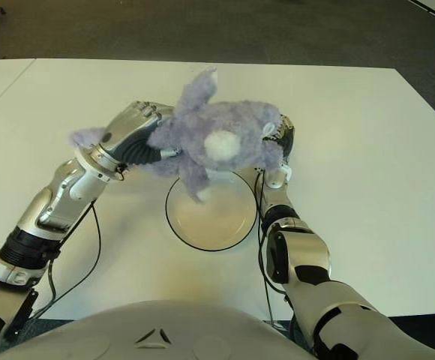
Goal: Put the doll into the plate.
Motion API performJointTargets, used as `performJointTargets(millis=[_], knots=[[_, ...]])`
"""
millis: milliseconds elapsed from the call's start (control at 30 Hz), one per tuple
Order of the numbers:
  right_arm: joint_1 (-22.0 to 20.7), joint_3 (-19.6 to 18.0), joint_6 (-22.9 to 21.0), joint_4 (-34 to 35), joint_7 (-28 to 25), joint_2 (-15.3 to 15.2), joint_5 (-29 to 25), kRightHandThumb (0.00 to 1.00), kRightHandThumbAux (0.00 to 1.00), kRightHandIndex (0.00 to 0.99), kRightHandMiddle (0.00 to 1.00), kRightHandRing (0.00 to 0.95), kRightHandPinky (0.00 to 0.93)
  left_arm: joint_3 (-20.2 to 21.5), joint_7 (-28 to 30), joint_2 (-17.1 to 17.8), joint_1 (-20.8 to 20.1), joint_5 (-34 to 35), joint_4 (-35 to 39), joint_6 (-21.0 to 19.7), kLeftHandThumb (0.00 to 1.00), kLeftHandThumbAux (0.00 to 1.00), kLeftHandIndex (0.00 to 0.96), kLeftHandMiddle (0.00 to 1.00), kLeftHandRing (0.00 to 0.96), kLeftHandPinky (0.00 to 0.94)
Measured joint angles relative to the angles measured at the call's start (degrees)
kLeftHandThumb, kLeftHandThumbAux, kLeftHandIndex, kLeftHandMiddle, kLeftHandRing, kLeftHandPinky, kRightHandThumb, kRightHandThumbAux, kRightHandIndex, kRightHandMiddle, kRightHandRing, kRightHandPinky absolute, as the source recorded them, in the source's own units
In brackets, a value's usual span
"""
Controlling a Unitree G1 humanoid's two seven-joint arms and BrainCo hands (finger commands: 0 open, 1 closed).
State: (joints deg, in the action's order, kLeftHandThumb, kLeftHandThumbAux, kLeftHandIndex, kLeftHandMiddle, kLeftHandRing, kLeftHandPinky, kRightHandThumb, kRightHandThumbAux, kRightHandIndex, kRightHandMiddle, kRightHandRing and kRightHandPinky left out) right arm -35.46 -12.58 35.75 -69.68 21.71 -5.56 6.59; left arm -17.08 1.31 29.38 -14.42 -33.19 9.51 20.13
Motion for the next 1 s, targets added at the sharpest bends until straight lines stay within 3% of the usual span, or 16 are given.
performJointTargets(millis=[200, 367, 667, 1000], knots=[[0.0, 0.1, 0.0, 0.0, 0.0, 0.0, 0.0, 0.0, 0.877, 0.291, 0.347, 0.359, 0.317, -0.2, 4.3, -2.1, 1.3, 2.4, 1.9, -2.3, 0.747, 0.693, 0.44, 0.904, 0.867, 0.838], [0.0, 0.2, -0.1, 0.0, 0.0, 0.0, 0.0, 0.0, 0.877, 0.29, 0.342, 0.357, 0.324, -0.3, 7.4, -3.4, 2.5, 4.6, 3.8, -4.0, 0.744, 0.694, 0.439, 0.941, 0.888, 0.858], [0.0, 0.2, -0.1, 0.0, 0.0, 0.0, 0.0, 0.0, 0.878, 0.283, 0.338, 0.361, 0.33, -2.1, 8.1, -5.5, 2.9, 4.8, 3.3, -3.5, 0.744, 0.693, 0.439, 0.942, 0.891, 0.843], [0.0, 0.2, -0.1, 0.0, 0.0, 0.0, 0.0, 0.0, 0.872, 0.287, 0.341, 0.368, 0.335, -2.8, 9.9, -5.5, 3.7, 5.1, 2.1, -2.7, 0.743, 0.694, 0.439, 0.942, 0.888, 0.849]])
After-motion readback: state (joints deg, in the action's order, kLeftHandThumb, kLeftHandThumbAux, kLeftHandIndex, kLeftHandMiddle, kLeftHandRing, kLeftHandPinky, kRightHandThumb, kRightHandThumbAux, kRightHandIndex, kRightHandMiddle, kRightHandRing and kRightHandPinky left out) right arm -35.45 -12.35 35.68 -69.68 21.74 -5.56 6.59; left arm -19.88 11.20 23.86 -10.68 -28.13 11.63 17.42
